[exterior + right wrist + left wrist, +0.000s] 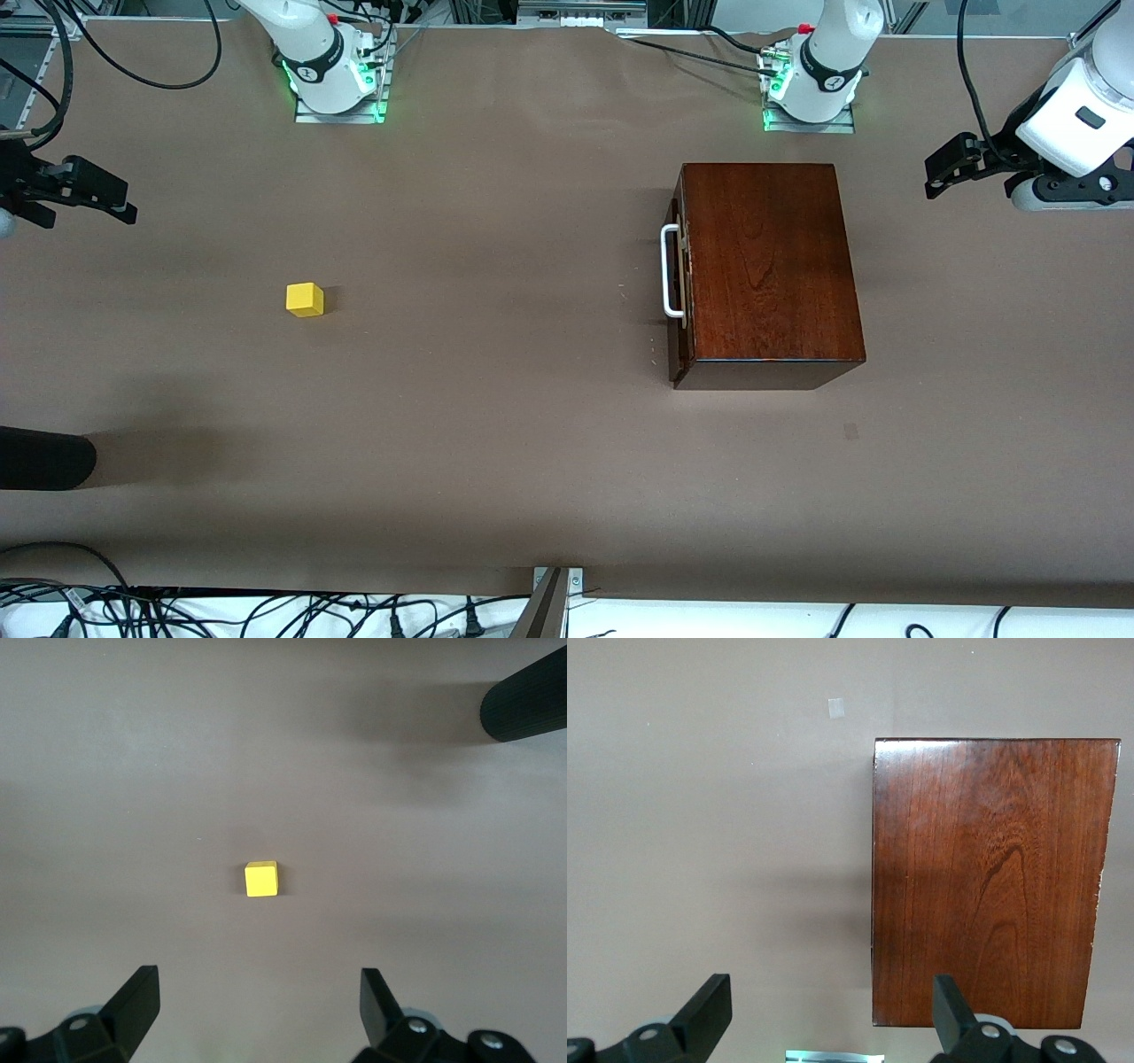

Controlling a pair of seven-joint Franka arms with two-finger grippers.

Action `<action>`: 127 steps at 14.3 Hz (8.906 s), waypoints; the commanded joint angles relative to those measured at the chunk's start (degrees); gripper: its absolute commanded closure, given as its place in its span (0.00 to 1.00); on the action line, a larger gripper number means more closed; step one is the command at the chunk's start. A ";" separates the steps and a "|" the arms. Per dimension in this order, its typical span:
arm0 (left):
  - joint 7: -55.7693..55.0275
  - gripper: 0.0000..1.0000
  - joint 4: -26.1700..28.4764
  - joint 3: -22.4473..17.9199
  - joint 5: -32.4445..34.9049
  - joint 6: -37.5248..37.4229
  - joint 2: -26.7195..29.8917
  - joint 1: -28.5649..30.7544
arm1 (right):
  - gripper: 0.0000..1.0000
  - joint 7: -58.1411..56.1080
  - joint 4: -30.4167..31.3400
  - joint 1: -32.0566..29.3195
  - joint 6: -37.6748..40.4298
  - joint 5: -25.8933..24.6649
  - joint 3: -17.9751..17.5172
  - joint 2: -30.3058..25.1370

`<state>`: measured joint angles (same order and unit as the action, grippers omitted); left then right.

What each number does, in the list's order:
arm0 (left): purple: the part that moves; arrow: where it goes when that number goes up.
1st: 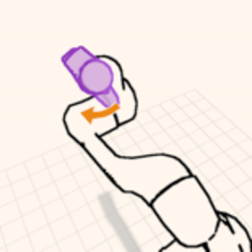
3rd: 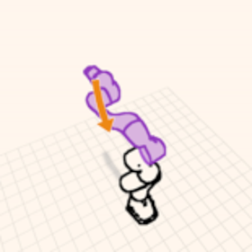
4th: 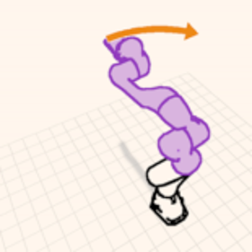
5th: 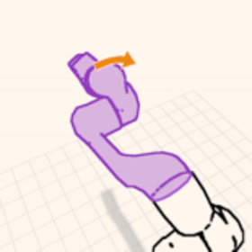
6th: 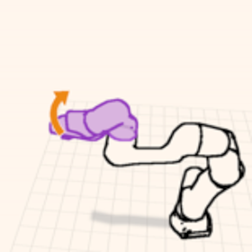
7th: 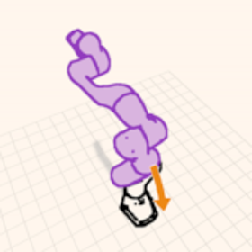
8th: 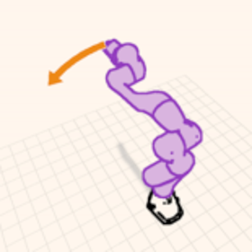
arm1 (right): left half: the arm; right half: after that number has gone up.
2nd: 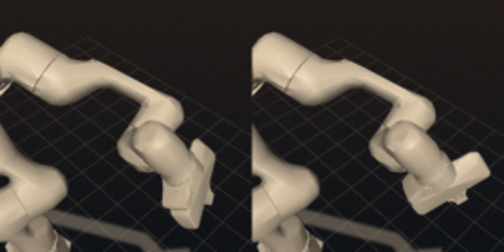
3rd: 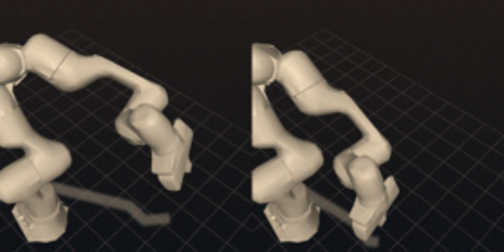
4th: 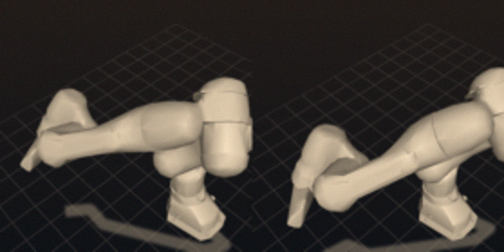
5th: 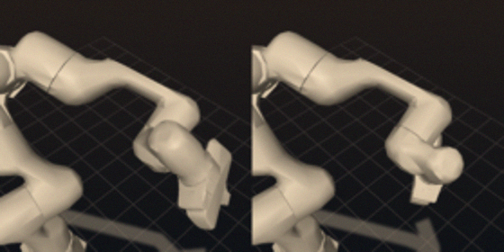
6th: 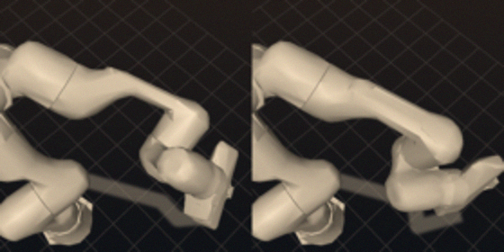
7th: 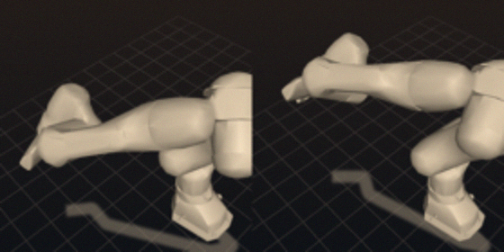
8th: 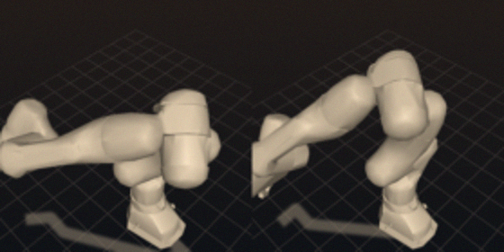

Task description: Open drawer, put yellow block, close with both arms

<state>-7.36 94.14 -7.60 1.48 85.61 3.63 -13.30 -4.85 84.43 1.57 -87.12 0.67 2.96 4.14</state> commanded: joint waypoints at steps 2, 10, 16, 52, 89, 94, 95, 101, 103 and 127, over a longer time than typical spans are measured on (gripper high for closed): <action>0.24 0.00 0.25 1.09 1.25 -0.61 1.55 0.47 | 0.00 0.02 -0.94 -0.08 0.02 -0.58 -0.15 0.43; -0.03 0.00 -1.42 1.09 1.16 -0.79 0.41 0.47 | 0.00 0.02 -0.94 -0.17 0.20 -0.23 -0.06 0.34; -0.38 0.00 -1.50 1.36 1.07 -0.97 0.41 0.38 | 0.00 -0.07 -0.94 -0.17 0.55 -0.23 -0.06 0.51; -5.38 0.00 -1.77 11.46 1.16 -0.88 0.15 7.24 | 0.00 3.09 8.27 1.94 -5.58 1.71 -0.33 16.60; -49.69 0.00 -2.38 24.83 21.46 23.38 -32.99 -17.64 | 0.95 -2.53 45.20 2.29 -58.34 0.39 -1.12 16.51; -47.49 0.00 -1.07 23.16 21.46 24.87 -33.69 -17.55 | 0.94 -2.88 44.85 2.29 -57.29 0.39 -1.03 15.29; -47.49 0.00 -0.54 22.89 21.46 25.05 -33.78 -17.55 | 0.94 -2.80 44.33 2.29 -55.37 0.39 -1.03 14.67; -47.58 0.00 -0.10 22.80 21.46 25.14 -34.66 -17.64 | 0.94 -2.44 41.26 2.29 -44.82 0.48 -0.94 10.19; -47.66 0.00 0.25 22.89 21.37 25.23 -34.66 -17.64 | 0.94 -2.36 39.59 2.21 -41.31 0.48 -0.94 9.39; -50.56 0.00 -5.18 22.54 20.14 27.86 -39.49 -21.85 | 0.93 -0.87 26.93 1.85 -24.24 0.65 0.29 7.19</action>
<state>-56.57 93.40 15.62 21.60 112.90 -32.90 -32.49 -6.74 112.65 3.80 -113.85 1.54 3.46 12.15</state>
